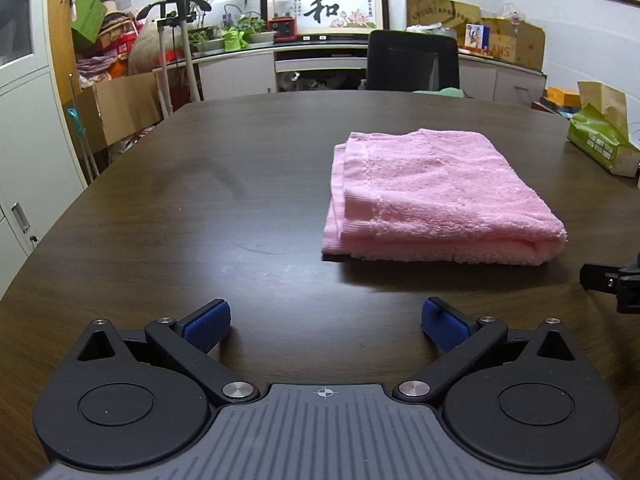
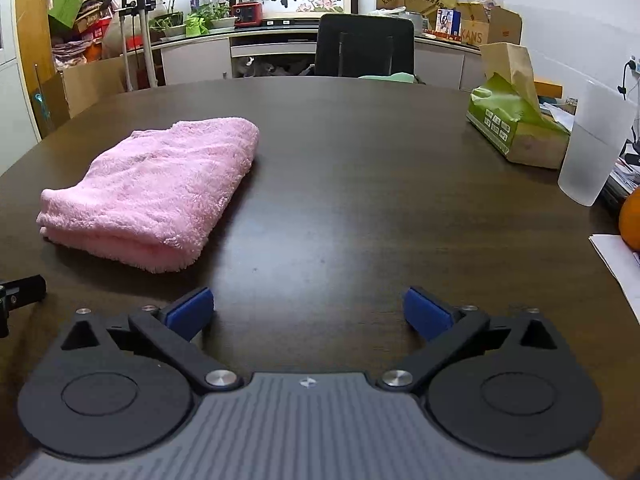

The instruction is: Fold towel

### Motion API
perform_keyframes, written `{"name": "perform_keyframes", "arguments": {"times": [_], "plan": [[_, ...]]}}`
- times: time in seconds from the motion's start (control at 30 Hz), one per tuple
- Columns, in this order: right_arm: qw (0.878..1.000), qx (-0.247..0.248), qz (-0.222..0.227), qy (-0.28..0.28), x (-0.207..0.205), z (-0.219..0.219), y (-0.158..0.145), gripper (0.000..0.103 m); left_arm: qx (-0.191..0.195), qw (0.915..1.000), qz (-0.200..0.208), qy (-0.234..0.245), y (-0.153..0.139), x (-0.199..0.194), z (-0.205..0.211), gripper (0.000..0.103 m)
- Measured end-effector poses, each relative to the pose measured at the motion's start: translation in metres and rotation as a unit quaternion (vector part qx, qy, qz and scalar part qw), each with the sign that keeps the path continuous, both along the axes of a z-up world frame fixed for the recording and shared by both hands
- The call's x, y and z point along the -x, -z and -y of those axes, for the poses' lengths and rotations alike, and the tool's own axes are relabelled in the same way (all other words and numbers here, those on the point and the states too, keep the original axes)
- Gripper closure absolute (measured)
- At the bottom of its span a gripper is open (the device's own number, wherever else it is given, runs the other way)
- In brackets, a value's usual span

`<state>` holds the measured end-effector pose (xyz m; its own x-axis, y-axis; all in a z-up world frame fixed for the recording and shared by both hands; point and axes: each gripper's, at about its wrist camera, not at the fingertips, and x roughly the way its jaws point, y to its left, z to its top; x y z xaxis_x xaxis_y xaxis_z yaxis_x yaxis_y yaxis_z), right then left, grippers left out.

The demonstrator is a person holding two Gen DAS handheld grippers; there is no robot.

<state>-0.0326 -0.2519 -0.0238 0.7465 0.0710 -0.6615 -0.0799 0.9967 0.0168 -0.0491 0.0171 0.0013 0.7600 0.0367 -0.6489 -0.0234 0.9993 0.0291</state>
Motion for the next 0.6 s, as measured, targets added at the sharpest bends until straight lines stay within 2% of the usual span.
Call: {"name": "perform_keyframes", "arguments": {"times": [0.47,0.6], "plan": [[1.000,0.001,0.003,-0.002,0.001,0.001,0.002,0.001,0.004,1.0000,-0.002,-0.003,0.000,-0.001,0.015,0.000],[1.000,-0.001,0.003,-0.001,0.001,0.001,0.001,0.000,0.005,1.0000,-0.002,0.001,0.000,0.002,0.006,0.000]]}}
